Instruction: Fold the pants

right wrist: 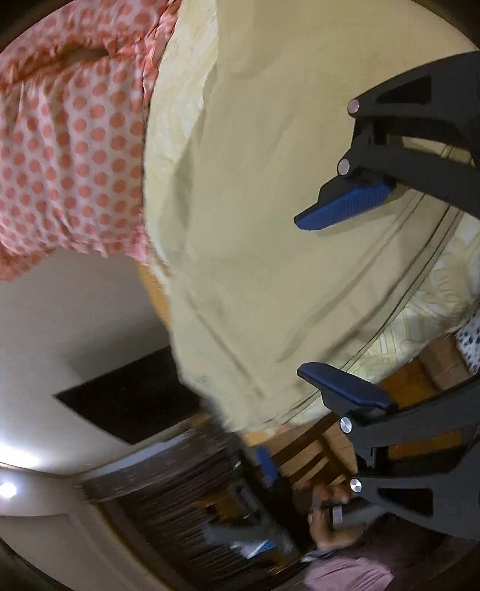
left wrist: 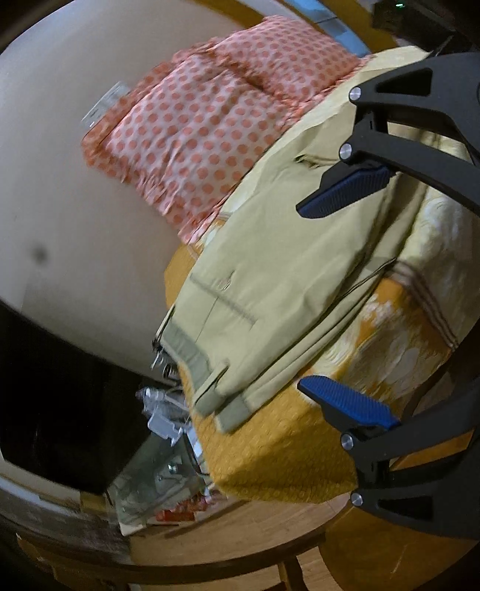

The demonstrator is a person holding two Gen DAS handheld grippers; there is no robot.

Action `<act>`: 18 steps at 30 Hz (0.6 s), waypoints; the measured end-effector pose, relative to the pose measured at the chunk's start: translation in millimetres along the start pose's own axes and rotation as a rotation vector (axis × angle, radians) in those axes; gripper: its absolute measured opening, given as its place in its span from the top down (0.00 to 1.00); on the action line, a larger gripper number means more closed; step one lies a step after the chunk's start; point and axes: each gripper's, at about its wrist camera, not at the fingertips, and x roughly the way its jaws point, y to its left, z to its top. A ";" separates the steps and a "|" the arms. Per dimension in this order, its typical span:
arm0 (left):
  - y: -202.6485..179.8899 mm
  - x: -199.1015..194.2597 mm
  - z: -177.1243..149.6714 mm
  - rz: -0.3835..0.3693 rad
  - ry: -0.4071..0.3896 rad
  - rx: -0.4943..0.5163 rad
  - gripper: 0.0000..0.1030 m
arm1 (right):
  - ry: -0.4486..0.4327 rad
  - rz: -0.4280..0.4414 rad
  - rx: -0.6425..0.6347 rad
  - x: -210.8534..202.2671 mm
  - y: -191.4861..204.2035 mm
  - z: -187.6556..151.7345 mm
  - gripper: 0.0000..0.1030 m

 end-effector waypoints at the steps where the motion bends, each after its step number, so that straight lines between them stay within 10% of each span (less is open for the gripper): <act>1: 2.5 1.7 3.1 0.012 -0.003 -0.009 0.16 | -0.016 0.005 0.015 -6.1 -1.9 1.2 0.26; 16: 20.6 55.4 34.8 0.102 0.086 -0.105 0.21 | -0.034 0.077 0.073 -13.2 -13.1 5.5 0.23; 17: 19.7 57.4 35.5 0.107 0.087 -0.106 0.25 | -0.036 0.083 0.076 -13.6 -13.5 4.6 0.23; 18: 18.9 60.6 35.0 0.127 0.094 -0.103 0.54 | -0.038 0.088 0.081 -14.2 -14.0 3.6 0.22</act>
